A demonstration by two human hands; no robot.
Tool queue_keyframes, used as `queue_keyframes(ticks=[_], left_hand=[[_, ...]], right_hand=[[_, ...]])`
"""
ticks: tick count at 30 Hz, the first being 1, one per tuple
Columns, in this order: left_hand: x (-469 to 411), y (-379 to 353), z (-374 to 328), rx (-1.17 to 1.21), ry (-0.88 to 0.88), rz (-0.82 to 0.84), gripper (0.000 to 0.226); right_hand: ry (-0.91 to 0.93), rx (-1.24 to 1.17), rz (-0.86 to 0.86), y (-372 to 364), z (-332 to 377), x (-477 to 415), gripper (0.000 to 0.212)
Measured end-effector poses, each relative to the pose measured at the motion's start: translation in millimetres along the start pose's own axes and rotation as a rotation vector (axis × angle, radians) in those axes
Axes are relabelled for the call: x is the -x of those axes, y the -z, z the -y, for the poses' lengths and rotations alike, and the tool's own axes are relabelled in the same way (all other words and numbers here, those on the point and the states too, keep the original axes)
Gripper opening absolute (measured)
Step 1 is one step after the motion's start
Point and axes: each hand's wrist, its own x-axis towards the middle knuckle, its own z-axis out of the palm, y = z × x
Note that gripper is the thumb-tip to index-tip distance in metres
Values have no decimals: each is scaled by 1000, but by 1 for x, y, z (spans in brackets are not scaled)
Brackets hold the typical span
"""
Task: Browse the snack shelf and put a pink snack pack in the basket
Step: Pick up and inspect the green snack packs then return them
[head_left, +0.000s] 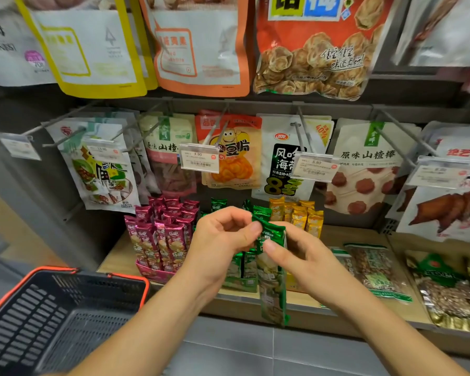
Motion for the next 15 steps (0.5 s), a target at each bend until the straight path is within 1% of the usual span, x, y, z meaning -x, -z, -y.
queue_keyframes(ticks=[2,4,6,8,9,11,12,13,14,15], left_hand=[[1,-1,0,-31,-23,-15,14],[1,-2,1,-137,-86,-51,20],[1,-3,2,-234,-128,-97,19],[2,-5,1,-282,-127,-120,18],[2,-6,1,-270,-105,-106,18],[4,-11,0,-230,-24,-27,27],[5,-13,1,-263,2,2,35],[6,-15,2,-337,2,12,39],[6,-17,4,-422,-24,3,35],[7,-18,5,-482,-62,-16,24]], right_hand=[[15,-10,-9,-2,-1,1,25],[26,23,-28,-4,-3,1,28],[21,43,-47,-6,-5,2,30],[19,73,-86,-7,-6,2,25],[21,112,-112,-7,-6,2,22],[7,267,-161,-7,-8,3,19],[-2,379,-175,-7,-10,5,19],[-10,487,-184,-9,-11,6,23],[-12,567,-189,-10,-11,7,28],[-4,620,-192,-12,-12,8,33]])
